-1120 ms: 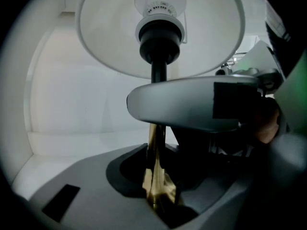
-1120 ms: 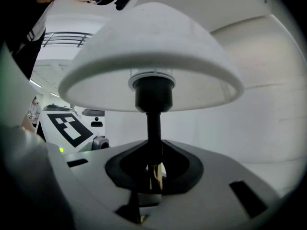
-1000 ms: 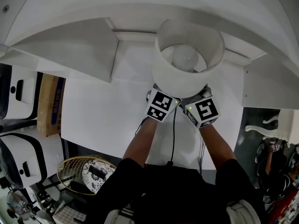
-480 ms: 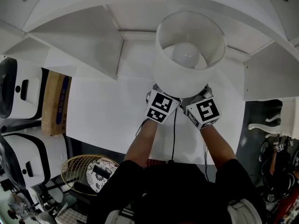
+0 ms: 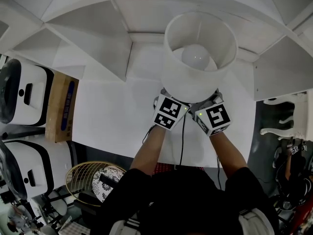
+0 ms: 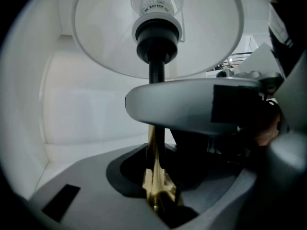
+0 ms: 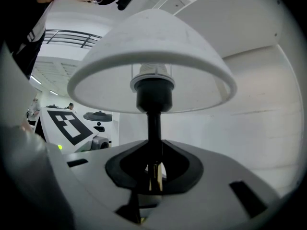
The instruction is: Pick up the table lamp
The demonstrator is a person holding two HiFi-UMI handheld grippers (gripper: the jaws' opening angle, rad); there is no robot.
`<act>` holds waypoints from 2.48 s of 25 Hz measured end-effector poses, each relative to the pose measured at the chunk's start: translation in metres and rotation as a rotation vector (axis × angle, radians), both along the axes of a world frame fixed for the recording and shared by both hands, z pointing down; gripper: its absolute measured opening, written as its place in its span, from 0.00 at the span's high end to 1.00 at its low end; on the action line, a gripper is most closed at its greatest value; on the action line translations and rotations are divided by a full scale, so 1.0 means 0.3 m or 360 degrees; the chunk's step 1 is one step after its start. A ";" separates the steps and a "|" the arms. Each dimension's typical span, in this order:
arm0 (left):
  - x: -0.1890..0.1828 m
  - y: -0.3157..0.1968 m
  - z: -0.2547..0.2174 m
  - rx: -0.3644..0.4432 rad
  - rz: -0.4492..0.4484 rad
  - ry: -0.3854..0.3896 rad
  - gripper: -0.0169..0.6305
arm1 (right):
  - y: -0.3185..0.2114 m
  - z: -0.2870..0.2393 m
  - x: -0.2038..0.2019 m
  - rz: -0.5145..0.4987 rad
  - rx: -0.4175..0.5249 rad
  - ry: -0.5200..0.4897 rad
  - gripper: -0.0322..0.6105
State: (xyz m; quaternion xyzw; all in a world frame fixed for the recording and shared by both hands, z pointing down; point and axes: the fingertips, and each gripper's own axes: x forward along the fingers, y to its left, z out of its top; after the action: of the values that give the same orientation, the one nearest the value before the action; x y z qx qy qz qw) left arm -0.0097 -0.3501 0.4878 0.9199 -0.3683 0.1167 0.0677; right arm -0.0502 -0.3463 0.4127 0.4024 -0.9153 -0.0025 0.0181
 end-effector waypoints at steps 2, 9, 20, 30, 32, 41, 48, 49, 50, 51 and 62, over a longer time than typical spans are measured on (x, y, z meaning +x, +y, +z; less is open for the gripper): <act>-0.005 0.016 -0.015 0.0005 0.0009 0.0006 0.82 | 0.015 -0.012 -0.005 0.0007 -0.0005 -0.0008 0.83; -0.024 0.062 -0.062 0.0009 0.0024 0.0004 0.82 | 0.062 -0.045 -0.022 0.0029 -0.0012 -0.0021 0.83; -0.055 0.112 -0.158 0.0065 0.0044 -0.0004 0.82 | 0.116 -0.142 -0.050 0.0049 0.0041 -0.0037 0.83; -0.071 0.167 -0.226 0.0085 0.0083 -0.0006 0.82 | 0.172 -0.208 -0.065 0.0076 0.0061 -0.0049 0.83; -0.072 0.175 -0.237 0.0084 0.0090 -0.0008 0.82 | 0.182 -0.220 -0.066 0.0080 0.0069 -0.0048 0.83; -0.082 0.215 -0.285 0.0075 0.0090 0.0007 0.82 | 0.223 -0.273 -0.078 0.0075 0.0092 -0.0066 0.83; -0.092 0.245 -0.320 0.0083 0.0091 0.0009 0.82 | 0.254 -0.311 -0.089 0.0068 0.0107 -0.0076 0.83; -0.092 0.249 -0.326 0.0083 0.0095 0.0010 0.82 | 0.259 -0.317 -0.090 0.0070 0.0113 -0.0070 0.83; -0.091 0.252 -0.331 0.0084 0.0099 0.0012 0.82 | 0.263 -0.322 -0.090 0.0072 0.0118 -0.0064 0.83; -0.091 0.255 -0.337 0.0088 0.0103 0.0013 0.82 | 0.266 -0.326 -0.090 0.0075 0.0120 -0.0057 0.83; -0.064 0.293 -0.383 0.0109 0.0155 0.0007 0.82 | 0.303 -0.370 -0.063 0.0101 0.0132 -0.0065 0.83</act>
State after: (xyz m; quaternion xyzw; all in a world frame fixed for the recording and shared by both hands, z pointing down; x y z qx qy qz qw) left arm -0.0290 -0.2621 0.3728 0.9388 -0.3266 0.1051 0.0313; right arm -0.0691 -0.2554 0.3018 0.4317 -0.9013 -0.0316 -0.0171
